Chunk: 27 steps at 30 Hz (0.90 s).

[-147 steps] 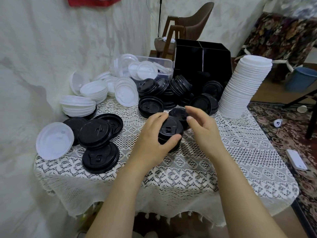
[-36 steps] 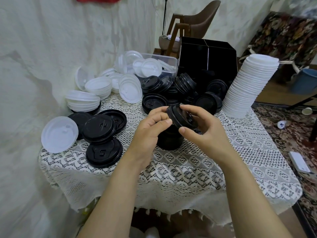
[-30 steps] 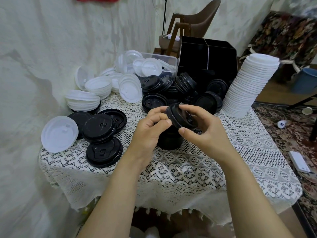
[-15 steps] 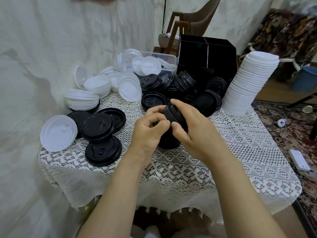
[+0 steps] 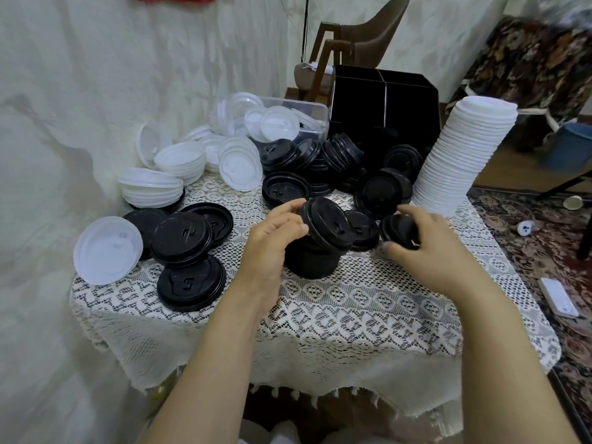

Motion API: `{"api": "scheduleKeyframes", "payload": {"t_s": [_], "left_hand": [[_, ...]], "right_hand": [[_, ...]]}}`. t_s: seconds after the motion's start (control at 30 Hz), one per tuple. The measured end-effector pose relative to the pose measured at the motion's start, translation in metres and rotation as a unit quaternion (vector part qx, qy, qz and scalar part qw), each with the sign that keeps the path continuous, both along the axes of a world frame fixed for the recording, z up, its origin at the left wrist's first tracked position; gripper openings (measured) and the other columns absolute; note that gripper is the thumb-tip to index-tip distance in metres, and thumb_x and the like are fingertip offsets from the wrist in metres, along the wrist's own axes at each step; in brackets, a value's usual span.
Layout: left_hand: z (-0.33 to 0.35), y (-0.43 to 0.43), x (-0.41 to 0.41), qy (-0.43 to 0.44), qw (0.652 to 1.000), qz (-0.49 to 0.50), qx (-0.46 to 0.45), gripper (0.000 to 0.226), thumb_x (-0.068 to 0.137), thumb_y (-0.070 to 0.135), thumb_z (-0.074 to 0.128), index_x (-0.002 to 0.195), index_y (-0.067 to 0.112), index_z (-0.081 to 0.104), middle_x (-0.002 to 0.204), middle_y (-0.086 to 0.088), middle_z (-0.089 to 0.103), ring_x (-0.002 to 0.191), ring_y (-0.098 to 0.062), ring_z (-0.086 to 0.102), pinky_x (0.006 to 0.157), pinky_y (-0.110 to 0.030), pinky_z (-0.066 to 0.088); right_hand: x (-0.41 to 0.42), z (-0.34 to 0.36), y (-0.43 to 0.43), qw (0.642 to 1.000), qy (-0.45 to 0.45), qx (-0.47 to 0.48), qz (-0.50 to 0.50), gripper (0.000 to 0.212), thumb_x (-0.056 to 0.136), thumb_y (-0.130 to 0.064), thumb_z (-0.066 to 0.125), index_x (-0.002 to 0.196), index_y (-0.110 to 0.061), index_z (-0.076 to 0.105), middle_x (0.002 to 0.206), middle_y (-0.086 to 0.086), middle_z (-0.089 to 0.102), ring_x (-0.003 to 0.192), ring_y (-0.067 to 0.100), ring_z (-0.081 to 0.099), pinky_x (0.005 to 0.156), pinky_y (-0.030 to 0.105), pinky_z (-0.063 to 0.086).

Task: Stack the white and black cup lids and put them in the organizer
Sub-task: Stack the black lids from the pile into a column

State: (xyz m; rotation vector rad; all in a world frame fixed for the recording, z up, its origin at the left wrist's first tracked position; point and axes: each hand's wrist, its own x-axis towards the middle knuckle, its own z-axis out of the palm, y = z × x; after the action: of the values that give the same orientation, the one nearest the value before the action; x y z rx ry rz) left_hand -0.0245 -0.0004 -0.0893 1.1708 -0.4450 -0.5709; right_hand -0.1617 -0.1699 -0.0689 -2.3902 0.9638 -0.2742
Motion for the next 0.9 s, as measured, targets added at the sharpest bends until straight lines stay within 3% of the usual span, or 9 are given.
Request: {"api": "scheduleKeyframes", "payload": {"t_s": [0.1, 0.17, 0.27, 0.33, 0.47, 0.57, 0.7, 0.83, 0.9], "left_hand": [[-0.001, 0.001, 0.002, 0.008, 1.0, -0.011, -0.012, 0.014, 0.067, 0.013, 0.058, 0.062, 0.014, 0.071, 0.129, -0.002, 0.062, 0.113, -0.006, 0.06, 0.091, -0.026, 0.041], [-0.001, 0.002, 0.003, 0.016, 1.0, -0.013, -0.02, 0.015, 0.069, 0.013, 0.058, 0.063, 0.016, 0.072, 0.13, -0.001, 0.061, 0.117, -0.01, 0.058, 0.093, -0.027, 0.041], [-0.003, 0.003, 0.007, 0.023, 0.999, -0.018, -0.034, 0.018, 0.071, 0.013, 0.056, 0.079, 0.01, 0.072, 0.133, -0.004, 0.059, 0.124, -0.019, 0.054, 0.102, -0.034, 0.039], [-0.005, 0.005, 0.011, 0.023, 0.999, -0.025, -0.041, 0.029, 0.074, 0.014, 0.055, 0.097, 0.003, 0.069, 0.135, -0.007, 0.058, 0.127, -0.023, 0.051, 0.107, -0.039, 0.036], [-0.003, 0.008, 0.011, 0.037, 0.995, -0.058, -0.071, 0.033, 0.078, 0.014, 0.051, 0.103, 0.008, 0.071, 0.131, -0.008, 0.06, 0.122, -0.022, 0.055, 0.097, -0.033, 0.04], [0.0, 0.008, 0.009, 0.014, 0.996, -0.057, -0.072, 0.034, 0.078, 0.013, 0.049, 0.104, 0.01, 0.069, 0.118, -0.008, 0.067, 0.11, -0.017, 0.06, 0.09, -0.027, 0.046], [-0.002, 0.01, 0.008, -0.075, 0.996, -0.045, 0.024, 0.05, 0.067, 0.01, 0.061, 0.115, 0.022, 0.059, 0.127, 0.0, 0.059, 0.119, -0.011, 0.055, 0.097, -0.03, 0.041], [-0.005, 0.01, 0.003, -0.179, 0.966, -0.088, 0.163, 0.097, 0.066, 0.018, 0.085, 0.144, 0.034, 0.03, 0.136, 0.017, 0.046, 0.121, 0.002, 0.049, 0.1, -0.019, 0.039], [-0.005, 0.008, 0.002, -0.199, 0.959, -0.074, 0.189, 0.103, 0.071, 0.016, 0.085, 0.147, 0.036, 0.02, 0.135, 0.021, 0.043, 0.116, 0.008, 0.047, 0.091, -0.008, 0.04]], "right_hand": [[-0.003, -0.009, -0.003, 0.994, 0.108, 0.013, 0.004, 0.079, 0.085, -0.041, 0.07, 0.15, -0.028, 0.027, 0.145, 0.01, 0.037, 0.13, 0.034, 0.039, 0.109, 0.046, 0.036], [-0.003, -0.009, -0.003, 0.994, 0.11, -0.015, 0.004, 0.083, 0.084, -0.043, 0.071, 0.151, -0.025, 0.026, 0.147, 0.01, 0.037, 0.133, 0.032, 0.036, 0.111, 0.043, 0.034], [0.0, 0.006, 0.009, 0.994, -0.068, -0.067, 0.055, 0.073, 0.086, -0.038, 0.07, 0.149, -0.026, 0.034, 0.148, -0.004, 0.038, 0.134, 0.01, 0.035, 0.108, 0.021, 0.027], [0.008, 0.02, 0.026, 0.972, -0.201, 0.015, 0.122, 0.07, 0.085, -0.035, 0.072, 0.145, -0.04, 0.036, 0.146, -0.021, 0.037, 0.129, -0.008, 0.034, 0.104, 0.011, 0.024], [0.029, 0.016, 0.048, 0.938, -0.243, 0.114, 0.222, 0.081, 0.078, -0.028, 0.082, 0.143, -0.042, 0.036, 0.146, -0.019, 0.043, 0.133, -0.007, 0.039, 0.111, 0.021, 0.035], [0.038, 0.005, 0.051, 0.93, -0.267, 0.129, 0.216, 0.069, 0.077, -0.019, 0.083, 0.135, -0.034, 0.049, 0.136, -0.01, 0.053, 0.126, 0.002, 0.05, 0.108, 0.031, 0.043], [0.039, 0.003, 0.044, 0.932, -0.315, 0.103, 0.147, 0.056, 0.074, -0.029, 0.074, 0.127, -0.03, 0.057, 0.131, -0.006, 0.055, 0.121, 0.005, 0.054, 0.105, 0.031, 0.045], [0.038, 0.001, 0.04, 0.938, -0.303, 0.106, 0.129, 0.056, 0.074, -0.028, 0.072, 0.128, -0.026, 0.059, 0.132, -0.006, 0.055, 0.121, 0.003, 0.053, 0.104, 0.026, 0.045], [0.041, -0.002, 0.044, 0.944, -0.275, 0.101, 0.153, 0.055, 0.077, -0.022, 0.076, 0.129, -0.025, 0.059, 0.133, -0.009, 0.053, 0.124, 0.0, 0.049, 0.107, 0.025, 0.041]]}}
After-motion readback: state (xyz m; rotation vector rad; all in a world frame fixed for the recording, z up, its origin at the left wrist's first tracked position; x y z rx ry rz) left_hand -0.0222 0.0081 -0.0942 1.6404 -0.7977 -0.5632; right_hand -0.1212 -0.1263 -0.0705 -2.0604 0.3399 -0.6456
